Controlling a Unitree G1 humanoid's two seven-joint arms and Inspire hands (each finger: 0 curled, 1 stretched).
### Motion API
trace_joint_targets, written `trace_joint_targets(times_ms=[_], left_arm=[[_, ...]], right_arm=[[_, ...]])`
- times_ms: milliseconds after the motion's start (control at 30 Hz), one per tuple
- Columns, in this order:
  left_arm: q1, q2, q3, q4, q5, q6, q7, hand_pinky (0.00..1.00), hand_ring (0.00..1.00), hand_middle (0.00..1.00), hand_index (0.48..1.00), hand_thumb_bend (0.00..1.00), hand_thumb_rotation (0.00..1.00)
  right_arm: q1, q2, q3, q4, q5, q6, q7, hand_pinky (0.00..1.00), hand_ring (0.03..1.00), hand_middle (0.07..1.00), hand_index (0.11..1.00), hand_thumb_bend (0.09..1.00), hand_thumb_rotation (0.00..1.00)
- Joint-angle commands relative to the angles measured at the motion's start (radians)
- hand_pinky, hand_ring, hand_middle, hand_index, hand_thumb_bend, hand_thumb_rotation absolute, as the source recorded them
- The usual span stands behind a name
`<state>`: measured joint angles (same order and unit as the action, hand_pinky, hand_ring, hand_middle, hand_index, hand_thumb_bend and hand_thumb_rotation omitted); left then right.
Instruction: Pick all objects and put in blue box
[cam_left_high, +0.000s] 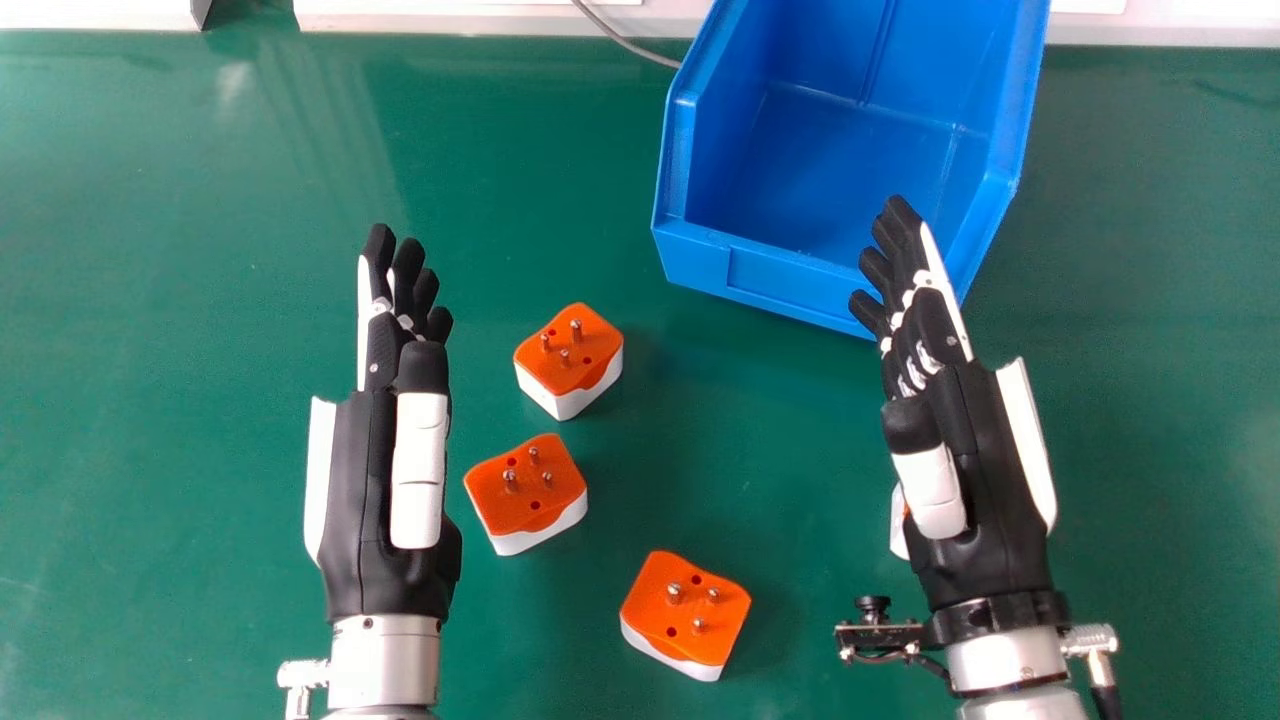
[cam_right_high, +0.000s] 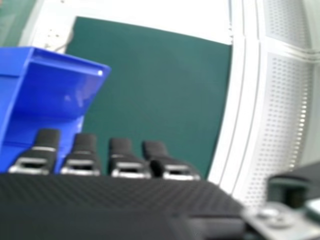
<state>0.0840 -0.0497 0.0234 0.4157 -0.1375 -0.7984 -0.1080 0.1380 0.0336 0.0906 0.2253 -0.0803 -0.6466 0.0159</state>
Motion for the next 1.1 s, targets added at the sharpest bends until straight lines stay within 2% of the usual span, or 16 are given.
trace_joint_targets(times_ms=[0,100,267,333,500,633,733,833,900,967,1000,1067], left_arm=[[-0.009,-0.025,-0.005,-0.006,0.002,-0.024,-0.003,1.00,1.00,1.00,1.000,0.81,0.92],[-0.012,-0.023,-0.007,-0.003,-0.001,-0.027,-0.010,1.00,1.00,1.00,1.000,0.81,0.92],[-0.012,-0.023,-0.006,-0.004,-0.001,-0.029,-0.011,1.00,1.00,1.00,1.000,0.81,0.92],[-0.007,-0.023,-0.006,-0.008,-0.001,-0.026,-0.008,1.00,1.00,1.00,1.000,0.81,0.92],[0.003,-0.024,-0.006,-0.010,0.003,-0.032,-0.006,1.00,1.00,1.00,1.000,0.81,0.92],[0.013,-0.026,-0.006,-0.016,0.001,-0.029,-0.004,1.00,1.00,1.00,1.000,0.81,0.93],[0.017,-0.025,-0.008,-0.017,-0.002,-0.031,-0.009,1.00,1.00,1.00,1.000,0.81,0.93],[0.018,-0.025,-0.011,-0.013,-0.003,-0.035,-0.014,1.00,1.00,1.00,1.000,0.81,0.93],[0.021,-0.026,-0.012,-0.019,-0.003,-0.031,-0.014,1.00,1.00,1.00,1.000,0.81,0.93],[0.026,-0.026,-0.013,-0.026,-0.003,-0.026,-0.012,1.00,1.00,1.00,1.000,0.81,0.93],[0.027,-0.027,-0.012,-0.028,-0.004,-0.024,-0.011,1.00,1.00,1.00,1.000,0.81,0.93],[0.027,-0.027,-0.012,-0.029,-0.001,-0.025,-0.009,1.00,1.00,1.00,1.000,0.81,0.93]], right_arm=[[-0.015,0.003,-0.006,-0.015,0.015,-0.017,-0.003,0.93,0.964,0.971,0.956,1.000,0.99],[-0.017,0.001,-0.007,-0.016,0.013,-0.018,-0.004,0.93,0.964,0.971,0.955,1.000,0.99],[-0.015,0.003,-0.008,-0.015,0.018,-0.019,-0.002,0.93,0.964,0.971,0.955,1.000,0.99],[-0.012,0.000,-0.008,-0.016,0.015,-0.020,-0.002,0.93,0.964,0.971,0.955,1.000,0.99],[-0.003,-0.005,-0.011,-0.019,0.019,-0.023,0.001,0.93,0.964,0.971,0.955,1.000,0.99],[0.020,-0.032,-0.044,-0.069,0.005,0.008,-0.013,0.93,0.966,0.972,0.956,1.000,0.99],[0.062,-0.087,-0.088,-0.182,-0.151,0.073,-0.066,0.93,0.966,0.972,0.956,1.000,0.99],[0.118,-0.133,-0.112,-0.332,-0.402,0.209,-0.124,0.93,0.969,0.973,0.960,1.000,0.97],[0.151,-0.162,-0.105,-0.428,-0.577,0.315,-0.120,0.93,0.969,0.973,0.960,1.000,0.97],[0.185,-0.192,-0.080,-0.550,-0.775,0.462,-0.030,0.93,0.969,0.973,0.960,1.000,0.97],[0.197,-0.201,-0.067,-0.599,-0.844,0.522,0.020,0.94,0.974,0.976,0.965,1.000,0.92],[0.207,-0.208,-0.043,-0.681,-0.948,0.633,0.155,0.94,0.974,0.976,0.965,1.000,0.92]])
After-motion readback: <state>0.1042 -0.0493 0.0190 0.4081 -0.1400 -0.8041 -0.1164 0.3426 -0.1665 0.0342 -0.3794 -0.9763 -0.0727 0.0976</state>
